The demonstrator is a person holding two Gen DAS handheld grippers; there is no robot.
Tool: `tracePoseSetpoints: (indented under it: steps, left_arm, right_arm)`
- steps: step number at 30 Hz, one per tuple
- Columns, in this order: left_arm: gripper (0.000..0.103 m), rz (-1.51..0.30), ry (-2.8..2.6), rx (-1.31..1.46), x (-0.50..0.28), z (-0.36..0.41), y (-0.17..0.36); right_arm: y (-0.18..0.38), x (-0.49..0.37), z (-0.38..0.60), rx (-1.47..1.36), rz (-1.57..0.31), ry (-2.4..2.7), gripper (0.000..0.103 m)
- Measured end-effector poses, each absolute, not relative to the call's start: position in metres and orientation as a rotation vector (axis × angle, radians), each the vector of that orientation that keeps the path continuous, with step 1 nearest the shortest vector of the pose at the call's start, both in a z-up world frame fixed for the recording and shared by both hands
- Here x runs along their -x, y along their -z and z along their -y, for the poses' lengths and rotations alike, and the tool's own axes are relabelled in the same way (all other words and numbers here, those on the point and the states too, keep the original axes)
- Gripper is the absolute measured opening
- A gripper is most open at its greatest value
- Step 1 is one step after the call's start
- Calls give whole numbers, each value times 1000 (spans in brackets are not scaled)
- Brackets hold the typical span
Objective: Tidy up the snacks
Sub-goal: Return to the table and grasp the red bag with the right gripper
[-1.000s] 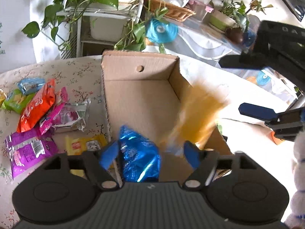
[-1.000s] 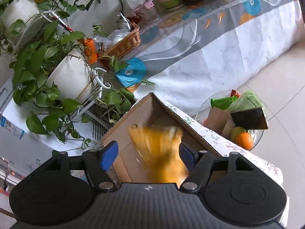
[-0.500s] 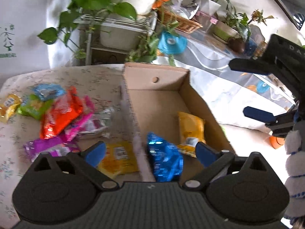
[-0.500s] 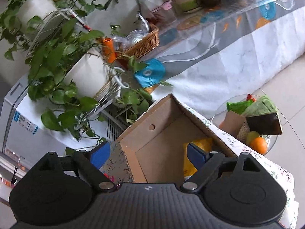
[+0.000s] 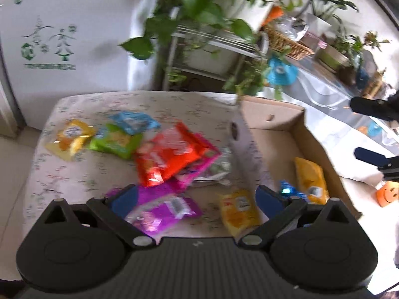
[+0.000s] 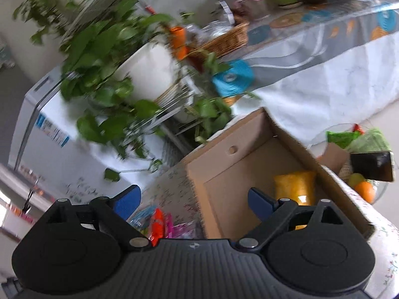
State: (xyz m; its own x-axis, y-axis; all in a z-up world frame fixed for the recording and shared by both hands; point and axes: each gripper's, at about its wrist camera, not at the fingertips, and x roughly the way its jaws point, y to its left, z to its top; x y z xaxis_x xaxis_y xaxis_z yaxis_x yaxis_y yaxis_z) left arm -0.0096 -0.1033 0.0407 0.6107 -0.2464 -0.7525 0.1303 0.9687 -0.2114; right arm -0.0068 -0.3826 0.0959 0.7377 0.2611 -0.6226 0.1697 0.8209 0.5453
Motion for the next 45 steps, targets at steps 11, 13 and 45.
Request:
tracePoseSetpoints:
  steps: [11,13,45]
  left_arm:
    - [100,-921,179,90,8,73,-1]
    - [100,-922,179,92,7,72,4]
    - [101,-923,78,128,-19,46,62]
  right_arm:
    - [-79,-10,341,-626,-838,-204,98]
    - [-77,-13,334,-613,-850,-210,98]
    - [-9,-87,238,-353,-980,-311,57]
